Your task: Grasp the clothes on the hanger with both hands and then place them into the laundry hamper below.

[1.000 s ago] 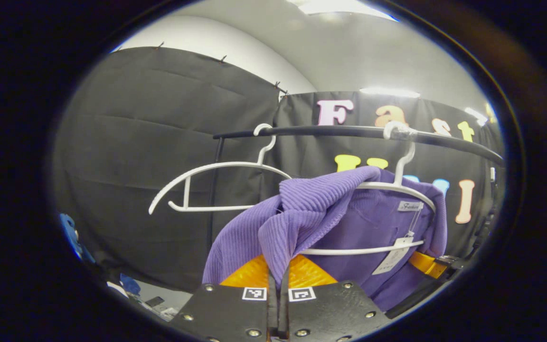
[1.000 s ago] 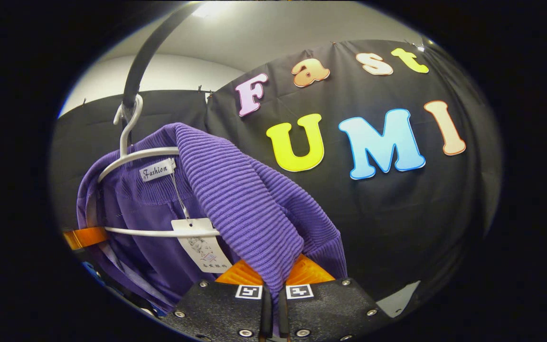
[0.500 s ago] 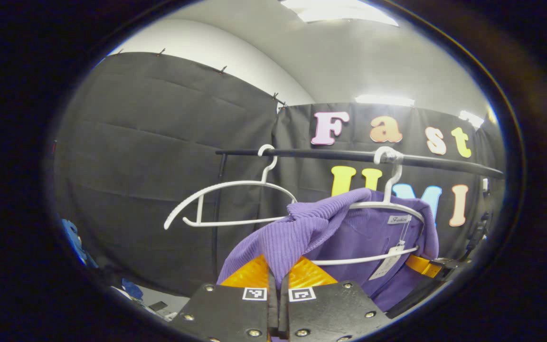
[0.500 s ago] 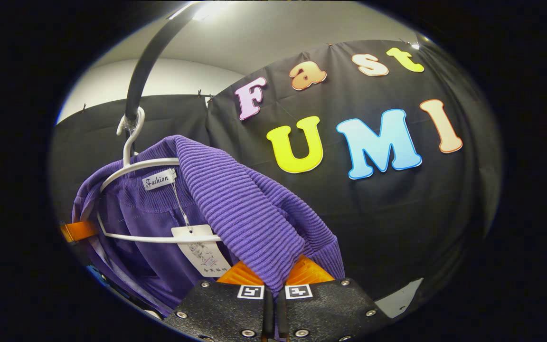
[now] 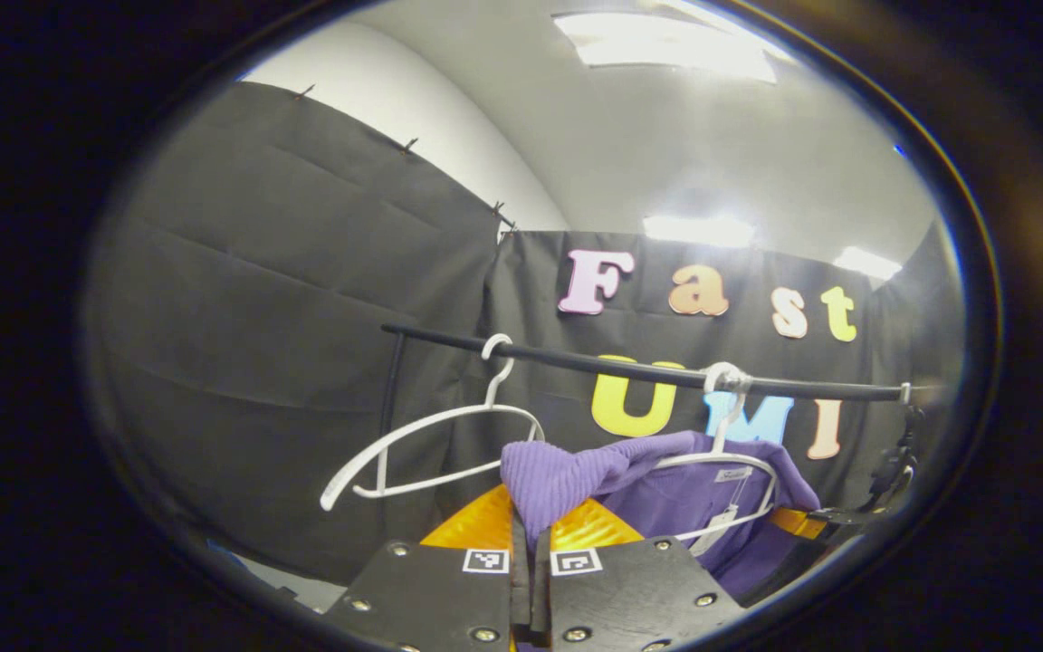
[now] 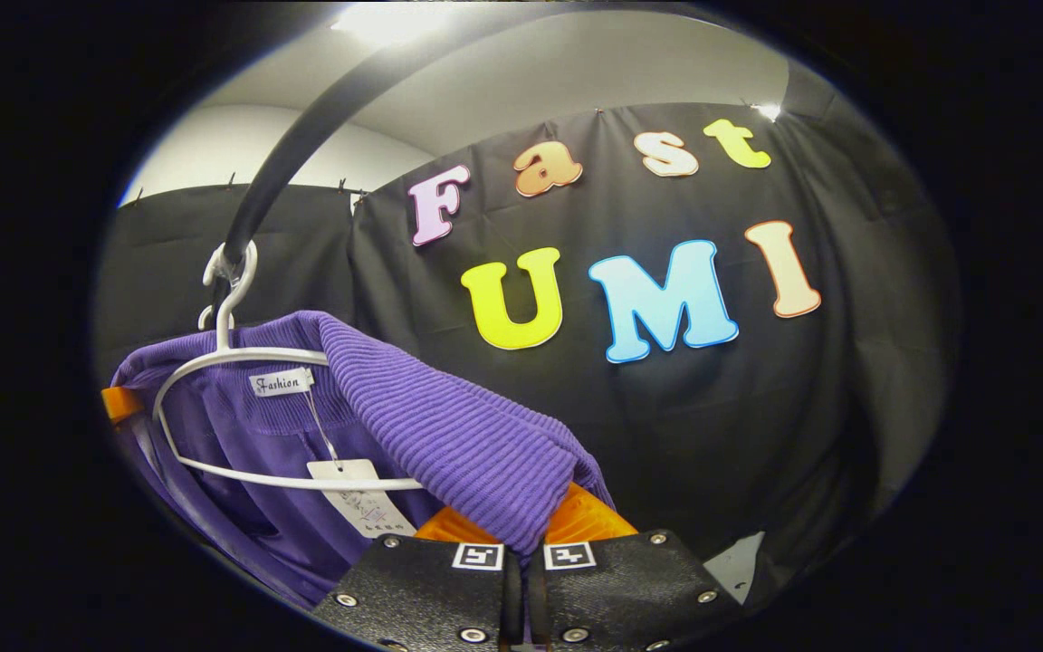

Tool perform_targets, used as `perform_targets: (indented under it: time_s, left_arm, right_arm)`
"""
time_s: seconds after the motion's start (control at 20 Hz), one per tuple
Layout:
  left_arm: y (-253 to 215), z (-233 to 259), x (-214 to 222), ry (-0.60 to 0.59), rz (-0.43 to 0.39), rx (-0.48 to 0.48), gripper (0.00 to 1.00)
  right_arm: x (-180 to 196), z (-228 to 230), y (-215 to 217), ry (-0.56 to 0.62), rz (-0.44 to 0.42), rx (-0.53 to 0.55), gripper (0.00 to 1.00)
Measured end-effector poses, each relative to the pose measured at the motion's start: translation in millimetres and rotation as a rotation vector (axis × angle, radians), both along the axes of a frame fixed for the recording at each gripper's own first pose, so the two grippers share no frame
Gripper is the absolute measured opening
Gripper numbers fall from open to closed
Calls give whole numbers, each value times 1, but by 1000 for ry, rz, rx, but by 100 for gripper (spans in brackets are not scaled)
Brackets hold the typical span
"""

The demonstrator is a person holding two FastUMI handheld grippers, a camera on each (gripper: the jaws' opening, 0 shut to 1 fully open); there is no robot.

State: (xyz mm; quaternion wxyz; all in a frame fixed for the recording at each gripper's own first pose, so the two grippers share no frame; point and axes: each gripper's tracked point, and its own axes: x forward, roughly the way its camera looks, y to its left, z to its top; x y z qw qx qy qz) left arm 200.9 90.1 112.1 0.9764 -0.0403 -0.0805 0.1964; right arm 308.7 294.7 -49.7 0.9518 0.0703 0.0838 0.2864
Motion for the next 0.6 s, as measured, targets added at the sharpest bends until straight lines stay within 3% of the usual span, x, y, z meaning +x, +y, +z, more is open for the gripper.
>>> perform_targets:
  time_s: [0.2, 0.6]
  left_arm:
    - [22, 13, 8, -20, -50, -30, 0]
    - [45, 25, 17, -18, -182, 0, 2]
  right_arm:
    - [-39, 4, -6, -24, -64, -16, 2]
    - [-73, 15, 3, -42, -143, -23, 2]
